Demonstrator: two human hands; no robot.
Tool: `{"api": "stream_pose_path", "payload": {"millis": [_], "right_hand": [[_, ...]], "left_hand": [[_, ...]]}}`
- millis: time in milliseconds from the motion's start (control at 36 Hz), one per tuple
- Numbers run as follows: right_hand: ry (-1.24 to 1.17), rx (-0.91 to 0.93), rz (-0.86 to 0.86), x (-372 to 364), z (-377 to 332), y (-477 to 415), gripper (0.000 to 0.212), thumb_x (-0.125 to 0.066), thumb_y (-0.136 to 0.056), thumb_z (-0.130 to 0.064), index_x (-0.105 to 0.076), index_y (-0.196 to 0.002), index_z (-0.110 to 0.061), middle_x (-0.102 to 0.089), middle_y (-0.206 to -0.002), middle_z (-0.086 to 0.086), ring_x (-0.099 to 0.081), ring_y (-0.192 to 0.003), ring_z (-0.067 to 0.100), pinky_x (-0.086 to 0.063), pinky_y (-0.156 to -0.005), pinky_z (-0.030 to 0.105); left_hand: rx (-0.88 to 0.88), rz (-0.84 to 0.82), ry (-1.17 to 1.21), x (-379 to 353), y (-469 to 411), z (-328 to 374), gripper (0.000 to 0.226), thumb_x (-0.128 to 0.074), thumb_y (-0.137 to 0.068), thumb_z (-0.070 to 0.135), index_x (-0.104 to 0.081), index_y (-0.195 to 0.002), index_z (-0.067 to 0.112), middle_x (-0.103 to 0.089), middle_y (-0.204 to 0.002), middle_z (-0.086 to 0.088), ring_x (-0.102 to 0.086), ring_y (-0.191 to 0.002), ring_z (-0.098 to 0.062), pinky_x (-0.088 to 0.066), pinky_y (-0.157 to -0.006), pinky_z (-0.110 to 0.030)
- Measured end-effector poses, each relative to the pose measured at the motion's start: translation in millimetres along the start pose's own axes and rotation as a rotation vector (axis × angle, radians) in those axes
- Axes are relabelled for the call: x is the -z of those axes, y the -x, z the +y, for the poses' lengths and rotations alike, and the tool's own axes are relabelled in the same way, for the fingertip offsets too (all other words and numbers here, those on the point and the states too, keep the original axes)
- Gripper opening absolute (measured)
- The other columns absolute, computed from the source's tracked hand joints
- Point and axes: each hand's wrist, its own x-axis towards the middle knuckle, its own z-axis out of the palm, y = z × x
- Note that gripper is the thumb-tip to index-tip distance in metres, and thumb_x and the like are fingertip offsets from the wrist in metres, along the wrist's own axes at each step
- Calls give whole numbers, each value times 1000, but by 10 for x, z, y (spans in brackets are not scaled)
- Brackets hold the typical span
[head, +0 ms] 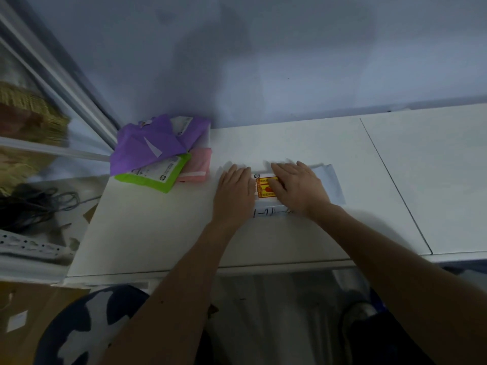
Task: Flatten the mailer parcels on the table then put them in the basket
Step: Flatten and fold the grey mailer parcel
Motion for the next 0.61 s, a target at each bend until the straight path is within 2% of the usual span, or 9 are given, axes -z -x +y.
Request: {"api": "stream_pose_path", "payload": {"millis": [111, 167, 222, 306, 389, 444, 500, 556, 611], "right_hand": [[-101, -21, 94, 24, 99, -36, 38, -39, -98, -31, -67, -102, -7, -70, -107, 11, -60, -107, 31, -38, -100, 34], [-211, -82, 82, 79, 155, -21, 36, -40, -99, -28, -66, -91, -5, -69, -104, 11, -58, -110, 30, -37, -91, 25], [-286, -122, 49, 120, 175, 2, 31, -43, -101, -24, -68, -108, -6, -65, -123, 9, -49, -127, 26, -29, -97, 17], [-432, -188, -14, 184, 170, 28, 38, -45, -101, -17, -52, -137, -9, -48, -144, 5, -37, -138, 19, -17, -104, 11], [-699, -327, -47, 210, 213, 47, 43, -45, -100, -16, -44, -143, -17, -50, -142, 4, -48, -128, 18, -32, -106, 21], [-864, -444, -66, 215, 237, 52, 43, -43, -100, -23, -43, -143, -28, -57, -133, 1, -58, -110, 15, -45, -95, 25], [-976, -513, -52, 218, 239, 61, 41, -41, -101, -27, -45, -142, -30, -59, -129, -3, -60, -105, 11, -47, -92, 24], [-1052, -542, -39, 240, 243, 61, 40, -40, -101, -32, -48, -140, -29, -58, -132, -6, -59, -111, 11, -46, -98, 28], [-1082, -548, -41, 247, 238, 65, 39, -39, -101, -38, -52, -137, -30, -60, -129, -8, -60, -111, 10, -47, -100, 32]], "left_hand": [[36, -31, 133, 56, -6, 3, 58, -16, -96, 31, -43, -139, 3, -43, -146, -11, -23, -143, -26, -12, -116, -32], [77, -28, 207, 61, 3, 12, 52, -20, -101, 26, -36, -144, 3, -34, -152, -11, -17, -145, -23, -7, -116, -28], [144, -11, 318, 62, 3, 18, 48, -29, -103, 16, -23, -149, 4, -19, -158, -8, -10, -147, -17, -2, -114, -19], [236, 24, 497, 77, 5, 29, 59, -36, -98, 3, -12, -152, 8, -7, -160, -4, -7, -147, -13, 0, -106, -7], [301, 5, 636, 89, 2, 12, 69, -38, -95, -1, -4, -153, 15, -5, -161, 2, -9, -146, -11, -5, -108, -11], [342, -3, 728, 102, 1, 12, 72, -38, -94, 0, -3, -153, 22, -11, -160, 2, -23, -143, -17, -19, -115, -24], [419, -16, 853, 109, 16, -4, 70, -38, -97, 8, -4, -153, 32, -32, -153, 4, -53, -119, -21, -46, -96, -34], [489, -22, 1001, 154, 28, 18, 60, -35, -102, 19, -5, -152, 37, -41, -142, 17, -52, -105, -5, -43, -80, -16], [512, -20, 1072, 183, 33, 36, 55, -31, -105, 28, -5, -152, 37, -23, -150, 22, -32, -122, 4, -32, -91, -5]]}}
